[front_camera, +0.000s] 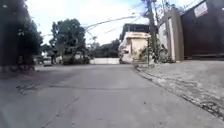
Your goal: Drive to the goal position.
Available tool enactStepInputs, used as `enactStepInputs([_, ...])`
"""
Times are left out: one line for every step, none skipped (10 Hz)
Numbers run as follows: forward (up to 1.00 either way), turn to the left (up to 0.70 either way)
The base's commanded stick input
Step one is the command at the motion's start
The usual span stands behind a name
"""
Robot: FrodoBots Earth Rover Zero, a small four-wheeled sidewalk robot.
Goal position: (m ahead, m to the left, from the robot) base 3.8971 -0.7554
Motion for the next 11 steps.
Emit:
enactStepInputs([0.70,0.00])
enactStepInputs([0.70,0.00])
enactStepInputs([0.70,0.00])
enactStepInputs([0.70,0.00])
enactStepInputs([0.70,0.00])
enactStepInputs([0.70,0.00])
enactStepInputs([0.70,0.00])
enactStepInputs([0.70,0.00])
enactStepInputs([0.70,0.00])
enactStepInputs([0.70,0.00])
enactStepInputs([0.70,0.00])
